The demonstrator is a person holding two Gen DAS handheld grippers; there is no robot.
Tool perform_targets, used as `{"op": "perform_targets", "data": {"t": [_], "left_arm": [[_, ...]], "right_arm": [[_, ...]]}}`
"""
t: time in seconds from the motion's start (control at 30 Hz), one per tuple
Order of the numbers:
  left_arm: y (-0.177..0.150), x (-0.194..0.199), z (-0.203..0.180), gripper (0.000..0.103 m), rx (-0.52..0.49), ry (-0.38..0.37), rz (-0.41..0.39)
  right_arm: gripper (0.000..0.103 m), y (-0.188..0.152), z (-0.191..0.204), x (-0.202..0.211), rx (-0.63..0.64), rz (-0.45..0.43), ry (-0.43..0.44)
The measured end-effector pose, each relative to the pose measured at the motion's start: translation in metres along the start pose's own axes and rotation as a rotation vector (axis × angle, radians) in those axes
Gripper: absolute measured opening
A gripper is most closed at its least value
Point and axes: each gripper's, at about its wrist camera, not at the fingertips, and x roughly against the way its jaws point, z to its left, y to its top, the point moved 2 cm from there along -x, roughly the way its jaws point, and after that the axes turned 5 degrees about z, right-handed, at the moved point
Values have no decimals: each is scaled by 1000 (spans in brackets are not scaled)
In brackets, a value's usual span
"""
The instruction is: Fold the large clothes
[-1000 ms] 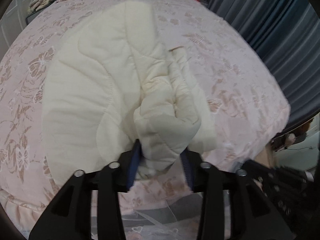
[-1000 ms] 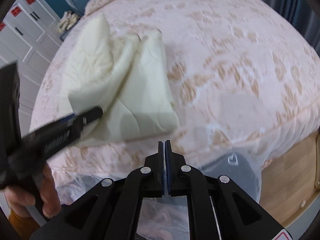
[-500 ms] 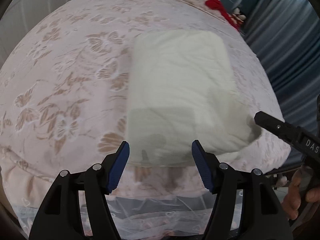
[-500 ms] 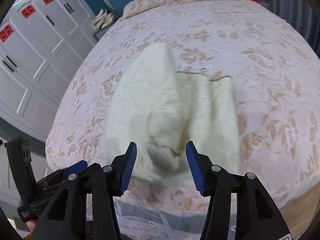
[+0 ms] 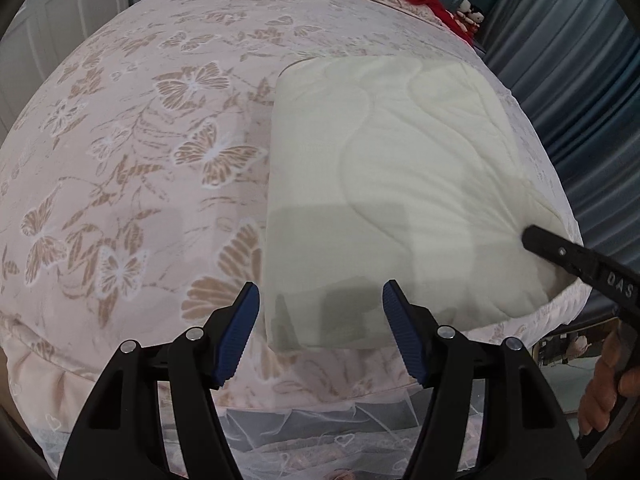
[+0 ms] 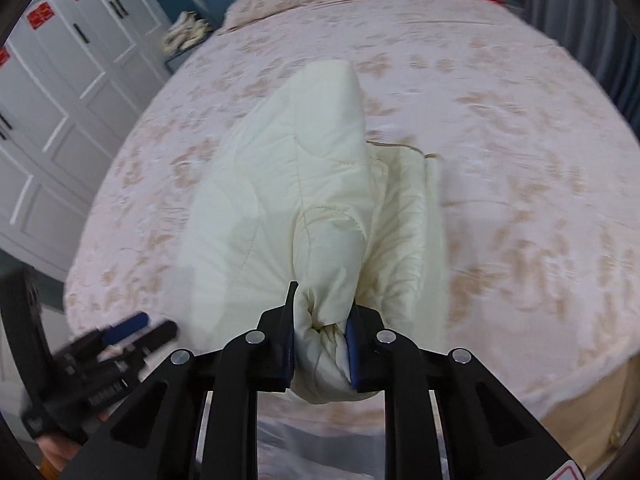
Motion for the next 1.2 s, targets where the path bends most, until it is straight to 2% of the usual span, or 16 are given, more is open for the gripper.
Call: {"op": "perform_targets", "data": {"t": [0.2, 0.53, 0.83, 1.2], "left_arm": [[-3, -19, -25, 62, -58, 36, 33], [-8, -46, -38, 63, -119, 167, 79], [-11, -65, -49, 67, -172, 239, 90], [-6, -79, -56, 77, -182, 301, 92]], "right_arm": [[17, -26, -42, -21, -75, 70, -46], [19, -42, -29, -66, 27, 112, -236], [22, -44, -36, -96, 20, 154, -245], [24, -46, -29, -104, 51, 151, -285]]}}
